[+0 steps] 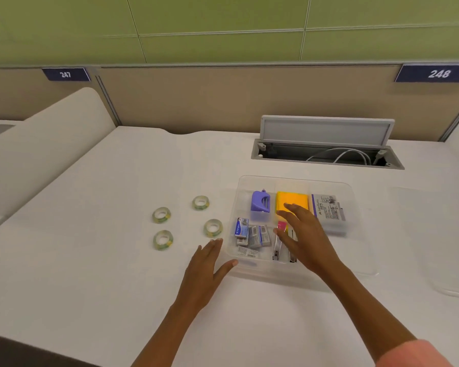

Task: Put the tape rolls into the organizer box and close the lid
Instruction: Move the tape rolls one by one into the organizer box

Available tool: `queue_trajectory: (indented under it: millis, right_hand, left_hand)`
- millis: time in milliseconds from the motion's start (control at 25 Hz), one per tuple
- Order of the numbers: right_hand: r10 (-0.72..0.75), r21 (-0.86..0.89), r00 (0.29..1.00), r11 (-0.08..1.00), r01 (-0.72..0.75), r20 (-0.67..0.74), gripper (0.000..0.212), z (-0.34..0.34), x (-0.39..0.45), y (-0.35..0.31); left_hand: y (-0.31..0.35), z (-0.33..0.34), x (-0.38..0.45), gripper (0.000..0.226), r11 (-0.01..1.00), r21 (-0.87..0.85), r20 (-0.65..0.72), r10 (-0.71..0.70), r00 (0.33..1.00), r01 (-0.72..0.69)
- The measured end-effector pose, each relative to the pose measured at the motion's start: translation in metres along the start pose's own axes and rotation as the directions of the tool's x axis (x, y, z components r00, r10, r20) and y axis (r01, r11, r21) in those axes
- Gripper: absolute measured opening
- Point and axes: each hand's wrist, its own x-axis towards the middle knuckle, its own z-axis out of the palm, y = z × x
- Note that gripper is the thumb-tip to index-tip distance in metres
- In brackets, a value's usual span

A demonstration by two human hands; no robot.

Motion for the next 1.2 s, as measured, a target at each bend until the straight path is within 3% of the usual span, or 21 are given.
queue_trajectory:
  millis: [120,280,440,600,680,760,880,1040,1200]
  right_hand:
    - [-0.015,0.08,1.0,0.997,0.013,0.019,0.043,0.012,0.022,-0.034]
    - [-0.072,0.101,0.994,0.993,0.064,0.086,0.042,0.038,0.047,-0.073]
    - [-0.144,-0.088,0.961,0.982,0.168,0.234,0.043,0.066,0.073,-0.101]
    - [-0.143,-0.337,0.914,0.899,0.281,0.38,0.046,0.075,0.094,-0.11]
    - [-0.143,-0.363,0.907,0.883,0.297,0.395,0.048,0.075,0.095,-0.112]
    - [-0.074,-0.352,0.885,0.899,0.259,0.46,0.048,0.092,0.102,-0.119]
    - [-0.067,-0.361,0.904,0.902,0.235,0.421,0.047,0.09,0.098,-0.116]
    - [-0.075,-0.226,0.919,0.958,0.174,0.388,0.052,0.092,0.1,-0.116]
    - [-0.056,0.023,0.961,0.998,0.052,0.27,0.056,0.079,0.091,-0.114]
  left_hand:
    - [-0.025,-0.006,0.013,0.059,0.99,0.063,-0.06,0.131,0.99,-0.127]
    - [-0.059,-0.015,0.035,0.047,0.993,0.041,-0.101,0.113,0.988,-0.11]
    - [-0.074,-0.015,0.058,0.051,0.985,0.097,-0.067,0.148,0.987,-0.141]
    - [-0.066,-0.016,0.071,0.052,0.98,0.133,-0.103,0.16,0.982,-0.146]
    - [-0.06,-0.016,0.068,0.052,0.976,0.159,-0.16,0.177,0.971,-0.151]
    - [-0.08,-0.012,0.075,0.051,0.979,0.144,-0.106,0.16,0.981,-0.144]
    - [-0.077,-0.012,0.073,0.051,0.979,0.133,-0.112,0.171,0.979,-0.156]
    - [-0.081,-0.015,0.076,0.051,0.975,0.151,-0.117,0.181,0.976,-0.163]
    - [-0.069,-0.012,0.075,0.051,0.976,0.183,-0.124,0.145,0.982,-0.121]
